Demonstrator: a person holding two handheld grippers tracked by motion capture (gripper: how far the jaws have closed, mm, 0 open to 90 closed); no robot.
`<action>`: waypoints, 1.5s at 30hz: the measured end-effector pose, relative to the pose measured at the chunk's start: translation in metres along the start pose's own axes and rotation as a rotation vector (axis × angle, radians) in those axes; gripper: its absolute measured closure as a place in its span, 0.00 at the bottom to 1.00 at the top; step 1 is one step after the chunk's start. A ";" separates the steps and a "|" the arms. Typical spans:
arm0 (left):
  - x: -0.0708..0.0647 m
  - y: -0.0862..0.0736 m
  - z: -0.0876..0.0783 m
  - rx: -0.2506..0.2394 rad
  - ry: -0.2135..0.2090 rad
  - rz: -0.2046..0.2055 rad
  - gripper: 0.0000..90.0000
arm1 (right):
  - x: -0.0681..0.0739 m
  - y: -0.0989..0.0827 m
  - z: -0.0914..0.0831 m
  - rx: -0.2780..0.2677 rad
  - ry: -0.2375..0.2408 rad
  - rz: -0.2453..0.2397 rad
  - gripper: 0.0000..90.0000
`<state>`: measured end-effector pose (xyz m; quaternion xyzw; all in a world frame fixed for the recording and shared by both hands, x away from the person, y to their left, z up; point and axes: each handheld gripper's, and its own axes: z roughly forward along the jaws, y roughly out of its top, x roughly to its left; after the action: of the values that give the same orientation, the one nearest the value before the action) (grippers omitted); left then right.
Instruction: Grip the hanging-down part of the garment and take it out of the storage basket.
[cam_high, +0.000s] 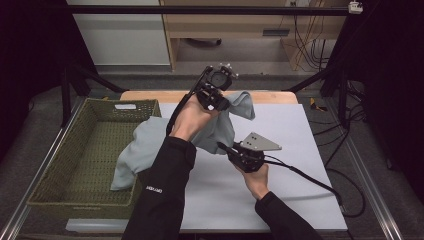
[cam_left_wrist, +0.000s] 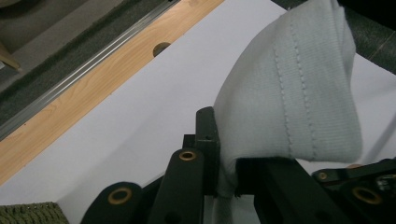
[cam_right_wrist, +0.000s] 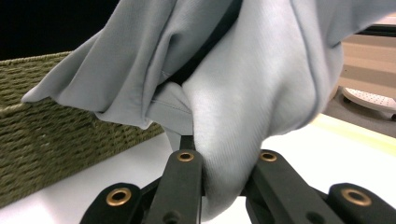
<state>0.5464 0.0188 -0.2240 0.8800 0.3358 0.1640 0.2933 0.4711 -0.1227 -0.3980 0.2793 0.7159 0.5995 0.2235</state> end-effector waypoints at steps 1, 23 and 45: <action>-0.001 0.000 0.000 0.008 -0.002 0.008 0.92 | 0.000 0.000 -0.004 -0.002 0.001 0.007 0.96; -0.019 0.010 0.015 0.016 -0.050 0.040 0.92 | -0.040 0.005 -0.083 -0.046 -0.095 0.033 0.96; -0.016 0.004 0.018 0.018 -0.020 0.028 0.92 | -0.038 -0.007 -0.082 -0.017 -0.098 0.009 0.17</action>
<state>0.5458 -0.0017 -0.2372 0.8887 0.3219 0.1561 0.2867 0.4443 -0.2093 -0.3908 0.3097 0.6976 0.5924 0.2580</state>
